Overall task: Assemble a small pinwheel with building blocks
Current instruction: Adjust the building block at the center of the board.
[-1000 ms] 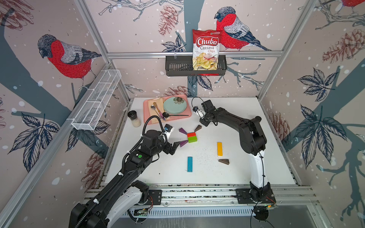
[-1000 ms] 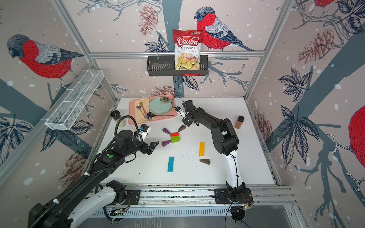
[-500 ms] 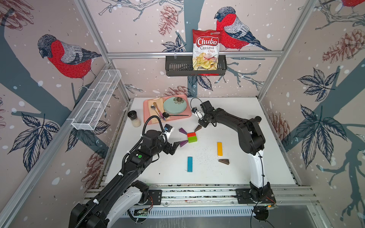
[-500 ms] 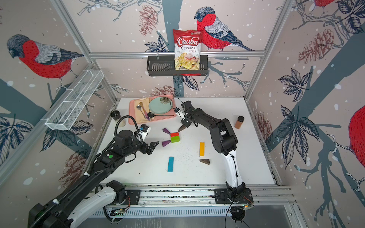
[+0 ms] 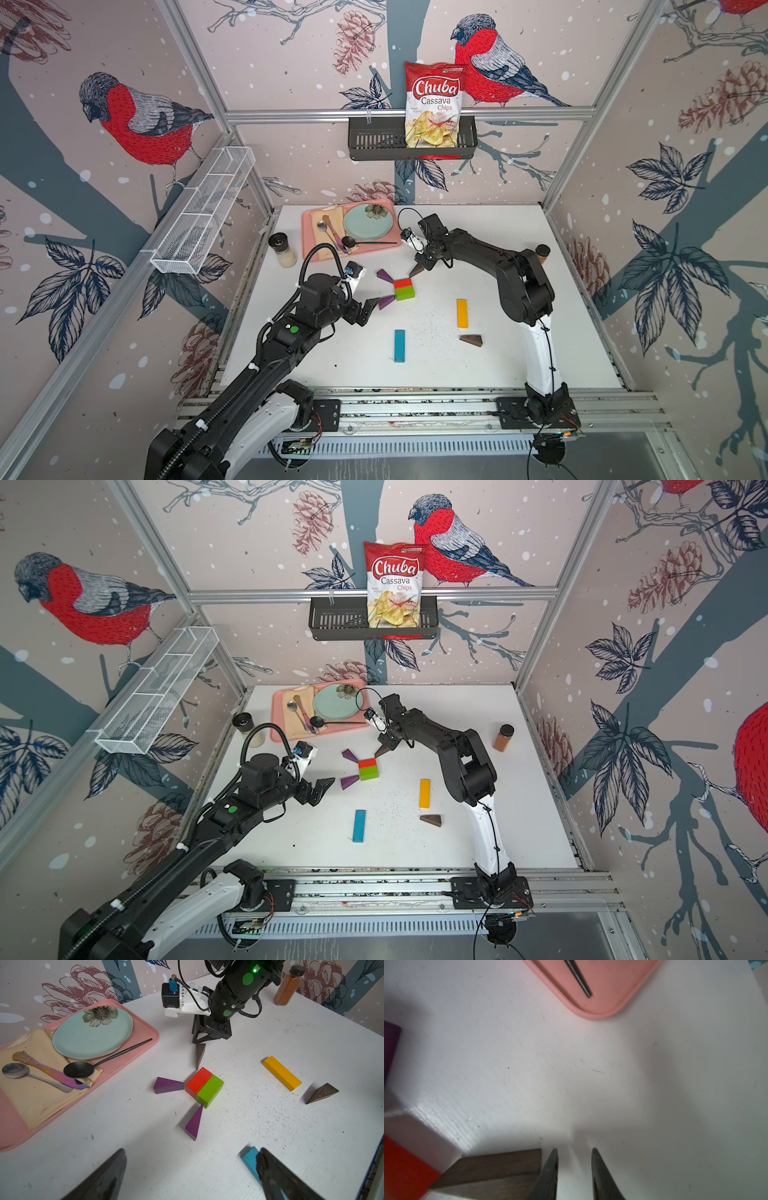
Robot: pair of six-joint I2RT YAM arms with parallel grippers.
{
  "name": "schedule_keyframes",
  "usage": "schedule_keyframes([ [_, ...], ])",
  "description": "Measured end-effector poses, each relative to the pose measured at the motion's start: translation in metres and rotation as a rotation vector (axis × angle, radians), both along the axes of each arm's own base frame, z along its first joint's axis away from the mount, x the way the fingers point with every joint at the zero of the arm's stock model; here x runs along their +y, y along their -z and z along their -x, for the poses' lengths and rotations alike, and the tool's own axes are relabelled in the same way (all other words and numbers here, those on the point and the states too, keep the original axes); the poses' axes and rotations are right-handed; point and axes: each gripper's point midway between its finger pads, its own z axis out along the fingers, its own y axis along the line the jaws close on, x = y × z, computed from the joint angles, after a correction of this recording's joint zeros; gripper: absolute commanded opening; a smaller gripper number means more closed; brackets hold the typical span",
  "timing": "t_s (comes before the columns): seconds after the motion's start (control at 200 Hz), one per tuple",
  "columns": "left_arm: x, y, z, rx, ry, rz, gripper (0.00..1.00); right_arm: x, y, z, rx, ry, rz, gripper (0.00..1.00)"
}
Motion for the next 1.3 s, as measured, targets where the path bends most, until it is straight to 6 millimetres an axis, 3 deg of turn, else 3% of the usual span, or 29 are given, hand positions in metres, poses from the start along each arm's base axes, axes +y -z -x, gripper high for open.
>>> schedule_keyframes([
  [1.301, 0.000, 0.000, 0.000, -0.009, 0.008, -0.010, 0.97, 0.015, 0.001, 0.008, 0.009, -0.057, -0.019, 0.28],
])
